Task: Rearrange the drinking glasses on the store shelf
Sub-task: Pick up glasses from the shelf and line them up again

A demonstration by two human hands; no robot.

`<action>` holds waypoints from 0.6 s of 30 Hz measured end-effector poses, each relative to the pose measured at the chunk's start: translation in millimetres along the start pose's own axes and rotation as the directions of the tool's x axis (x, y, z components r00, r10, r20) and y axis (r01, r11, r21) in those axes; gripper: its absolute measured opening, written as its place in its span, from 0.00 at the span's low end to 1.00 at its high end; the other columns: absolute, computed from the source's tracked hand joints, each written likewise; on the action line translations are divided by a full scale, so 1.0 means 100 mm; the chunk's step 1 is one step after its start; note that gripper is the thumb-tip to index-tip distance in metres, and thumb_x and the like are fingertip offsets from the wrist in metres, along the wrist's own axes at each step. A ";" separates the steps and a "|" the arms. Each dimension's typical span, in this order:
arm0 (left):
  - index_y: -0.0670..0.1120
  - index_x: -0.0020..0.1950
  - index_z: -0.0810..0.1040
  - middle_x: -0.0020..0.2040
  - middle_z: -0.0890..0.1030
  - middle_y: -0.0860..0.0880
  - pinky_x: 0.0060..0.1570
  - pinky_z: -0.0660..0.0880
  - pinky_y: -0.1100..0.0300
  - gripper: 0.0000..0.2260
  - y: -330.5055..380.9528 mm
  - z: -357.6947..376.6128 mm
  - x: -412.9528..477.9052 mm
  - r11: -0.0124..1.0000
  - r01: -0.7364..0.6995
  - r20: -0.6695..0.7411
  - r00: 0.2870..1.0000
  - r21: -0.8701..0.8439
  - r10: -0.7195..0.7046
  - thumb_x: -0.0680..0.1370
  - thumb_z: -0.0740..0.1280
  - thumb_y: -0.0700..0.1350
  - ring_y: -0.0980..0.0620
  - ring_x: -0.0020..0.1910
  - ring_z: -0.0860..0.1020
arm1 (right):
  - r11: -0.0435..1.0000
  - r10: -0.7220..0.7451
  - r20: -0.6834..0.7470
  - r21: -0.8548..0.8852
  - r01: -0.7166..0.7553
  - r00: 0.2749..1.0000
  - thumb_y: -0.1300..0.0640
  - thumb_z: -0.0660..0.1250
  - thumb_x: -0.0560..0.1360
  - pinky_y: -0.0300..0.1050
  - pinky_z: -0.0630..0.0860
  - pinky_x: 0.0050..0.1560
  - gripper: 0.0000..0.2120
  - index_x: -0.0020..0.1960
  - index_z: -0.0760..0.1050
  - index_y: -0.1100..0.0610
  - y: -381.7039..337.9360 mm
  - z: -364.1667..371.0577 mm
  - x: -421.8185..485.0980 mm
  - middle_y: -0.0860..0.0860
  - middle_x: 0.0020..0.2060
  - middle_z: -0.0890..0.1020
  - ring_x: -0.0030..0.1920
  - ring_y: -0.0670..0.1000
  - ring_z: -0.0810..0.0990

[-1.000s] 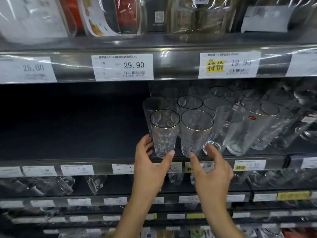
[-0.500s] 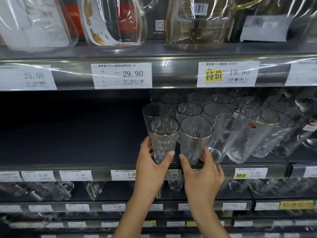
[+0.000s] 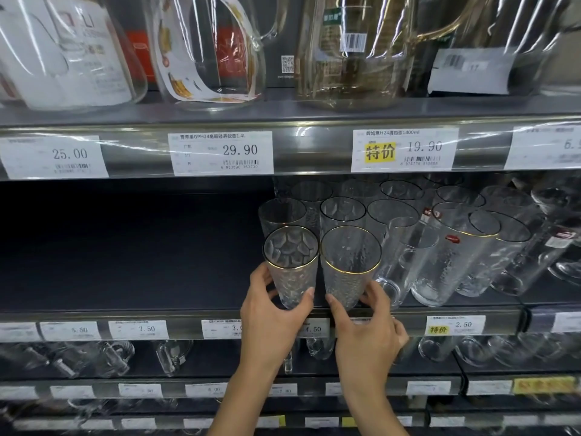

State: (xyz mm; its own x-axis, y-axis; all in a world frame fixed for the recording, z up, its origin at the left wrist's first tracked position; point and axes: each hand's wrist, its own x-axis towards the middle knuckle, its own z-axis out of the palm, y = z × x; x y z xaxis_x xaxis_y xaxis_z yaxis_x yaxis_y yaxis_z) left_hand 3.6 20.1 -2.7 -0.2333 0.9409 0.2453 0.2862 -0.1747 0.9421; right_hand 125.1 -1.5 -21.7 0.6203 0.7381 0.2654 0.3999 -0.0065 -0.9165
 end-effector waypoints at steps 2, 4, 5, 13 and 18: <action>0.60 0.66 0.67 0.57 0.76 0.66 0.52 0.75 0.69 0.32 -0.01 -0.01 0.00 1.000 0.003 0.000 1.000 -0.019 -0.003 0.67 0.79 0.51 0.70 0.54 0.77 | 1.000 0.027 0.028 0.013 -0.027 0.999 0.39 0.75 0.68 0.31 0.50 0.65 0.28 0.66 0.70 0.41 0.03 0.00 -0.01 0.42 0.55 0.81 0.62 0.49 0.72; 0.60 0.66 0.68 0.57 0.77 0.66 0.52 0.76 0.68 0.32 -0.03 -0.02 -0.01 1.000 -0.003 0.001 1.000 -0.027 0.003 0.67 0.80 0.51 0.69 0.54 0.78 | 0.999 0.033 0.043 0.029 -0.034 0.999 0.39 0.75 0.68 0.26 0.50 0.60 0.30 0.66 0.70 0.41 0.04 0.00 -0.01 0.40 0.56 0.80 0.64 0.51 0.71; 0.60 0.65 0.69 0.57 0.77 0.65 0.52 0.77 0.68 0.32 -0.04 -0.03 -0.01 0.999 -0.008 0.000 1.000 -0.031 0.008 0.67 0.80 0.50 0.69 0.55 0.78 | 0.998 0.034 0.052 0.044 -0.037 0.998 0.39 0.75 0.68 0.30 0.53 0.60 0.29 0.66 0.70 0.40 0.03 0.00 -0.01 0.39 0.56 0.80 0.64 0.50 0.69; 0.56 0.64 0.72 0.56 0.79 0.67 0.51 0.76 0.71 0.29 0.03 -0.10 -0.08 0.994 -0.096 -0.036 0.995 -0.060 0.094 0.67 0.80 0.44 0.66 0.56 0.79 | 0.990 -0.040 0.078 0.136 0.029 0.996 0.40 0.77 0.65 0.51 0.70 0.63 0.23 0.53 0.68 0.27 -0.14 -0.09 -0.06 0.32 0.50 0.78 0.56 0.34 0.69; 0.52 0.64 0.73 0.56 0.80 0.62 0.51 0.76 0.70 0.29 0.12 -0.25 -0.09 0.973 -0.191 -0.039 0.981 -0.127 0.188 0.66 0.79 0.47 0.60 0.56 0.80 | 0.949 -0.106 0.171 0.311 0.049 0.980 0.42 0.79 0.63 0.46 0.73 0.63 0.30 0.61 0.71 0.34 -0.28 -0.17 -0.08 0.33 0.55 0.79 0.61 0.39 0.76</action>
State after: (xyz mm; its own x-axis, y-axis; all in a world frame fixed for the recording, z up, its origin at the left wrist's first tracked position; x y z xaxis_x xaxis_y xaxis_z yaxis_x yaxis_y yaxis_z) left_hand -13.8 1.9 12.1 -0.2118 0.8794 0.4264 0.2056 -0.3865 0.8991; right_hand 120.5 -19.3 6.8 0.4498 0.8390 0.3063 0.2001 0.2395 -0.9500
